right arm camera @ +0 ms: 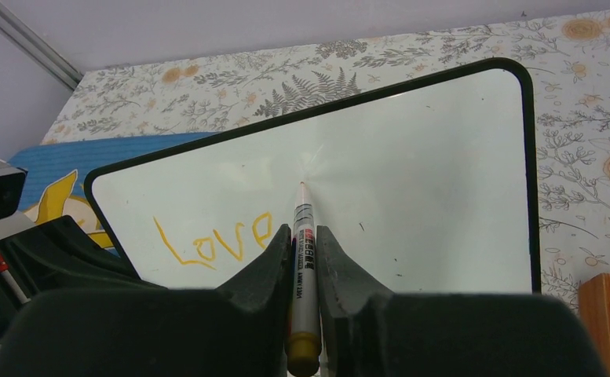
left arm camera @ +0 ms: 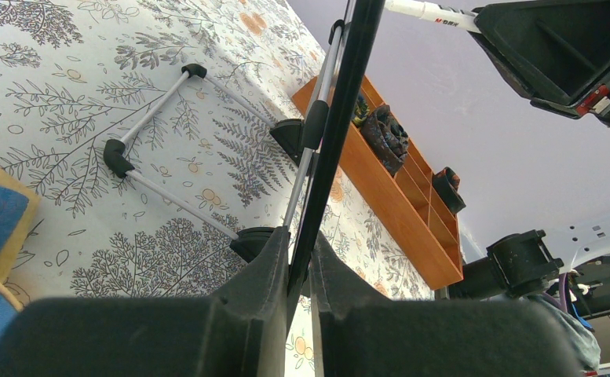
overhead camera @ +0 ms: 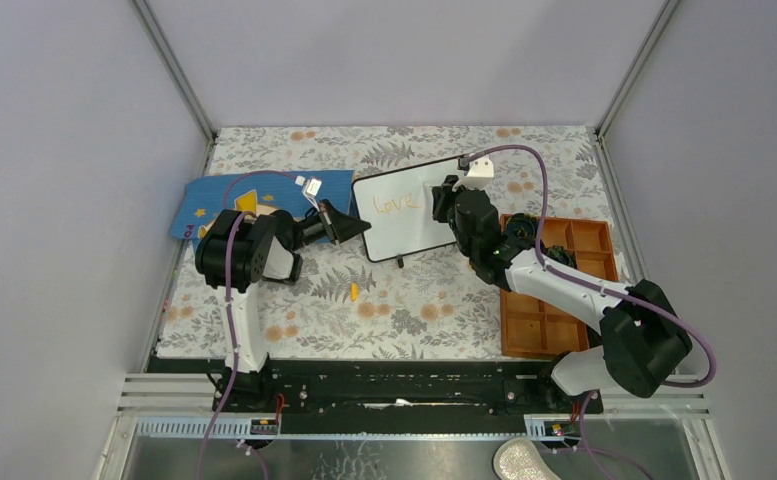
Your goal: Write a sentence on the whiteboard
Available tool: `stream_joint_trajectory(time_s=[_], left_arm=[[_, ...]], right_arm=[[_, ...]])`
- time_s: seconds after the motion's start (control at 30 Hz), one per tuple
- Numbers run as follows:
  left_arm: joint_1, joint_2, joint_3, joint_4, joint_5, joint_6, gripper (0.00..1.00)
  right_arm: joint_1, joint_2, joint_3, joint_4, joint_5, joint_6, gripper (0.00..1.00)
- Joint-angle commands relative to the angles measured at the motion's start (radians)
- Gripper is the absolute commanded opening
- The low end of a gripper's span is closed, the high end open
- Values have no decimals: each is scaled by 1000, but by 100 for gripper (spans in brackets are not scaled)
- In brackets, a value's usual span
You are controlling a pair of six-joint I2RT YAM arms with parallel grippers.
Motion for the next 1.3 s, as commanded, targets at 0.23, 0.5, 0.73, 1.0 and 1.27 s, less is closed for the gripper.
stream_joint_trajectory(time_s=[0.23,0.5,0.73,1.0,1.27], left_arm=[[-5,6,-19,43,16,-3,9],[-6,7,-16,39,15,-3,9],[-6,4,-18,38,11,-1,9],[-8,2,-19,35,10,0,9],[-9,-1,-19,34,10,2,9]], right_arm=[[-15,29,56,68,23,-7,0],[-16,34,48,49,32,-2,0],[-16,20,13,28,44,15,0],[-16,-1,-36,-1,43,38,0],[-14,-19,-80,-22,23,65,0]])
